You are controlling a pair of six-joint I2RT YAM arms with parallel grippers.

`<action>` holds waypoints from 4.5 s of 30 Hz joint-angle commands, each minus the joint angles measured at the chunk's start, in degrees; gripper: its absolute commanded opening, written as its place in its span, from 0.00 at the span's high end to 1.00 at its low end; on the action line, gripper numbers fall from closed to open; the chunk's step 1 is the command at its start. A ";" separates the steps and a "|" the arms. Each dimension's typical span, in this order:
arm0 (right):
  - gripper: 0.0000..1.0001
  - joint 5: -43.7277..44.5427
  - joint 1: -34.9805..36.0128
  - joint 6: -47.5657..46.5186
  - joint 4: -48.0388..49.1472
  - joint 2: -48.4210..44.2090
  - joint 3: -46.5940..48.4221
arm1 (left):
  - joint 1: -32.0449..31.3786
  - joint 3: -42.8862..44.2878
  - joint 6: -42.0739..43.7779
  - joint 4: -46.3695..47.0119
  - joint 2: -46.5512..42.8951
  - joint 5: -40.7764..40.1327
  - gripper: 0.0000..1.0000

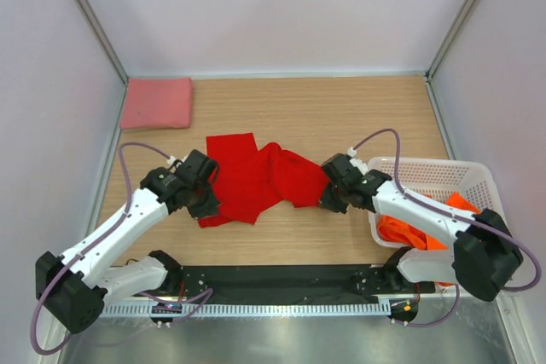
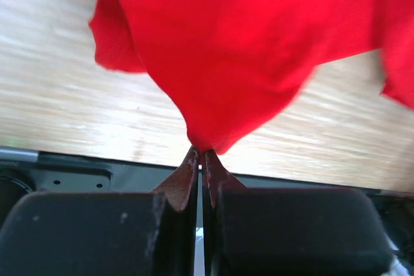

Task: Fold and stack the t-shirts
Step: Flatten the tshirt out

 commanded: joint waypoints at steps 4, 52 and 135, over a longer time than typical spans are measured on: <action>0.98 2.95 0.18 -9.71 -13.96 -5.80 12.48 | 0.55 14.55 5.55 -9.56 -0.92 -12.27 1.00; 0.99 3.48 -19.42 -29.67 -1.07 10.01 47.91 | 24.54 56.66 25.23 8.85 15.68 -10.98 1.00; 0.98 -12.96 -38.67 -25.98 17.93 30.24 89.41 | 50.91 94.03 4.50 53.89 35.40 12.86 1.00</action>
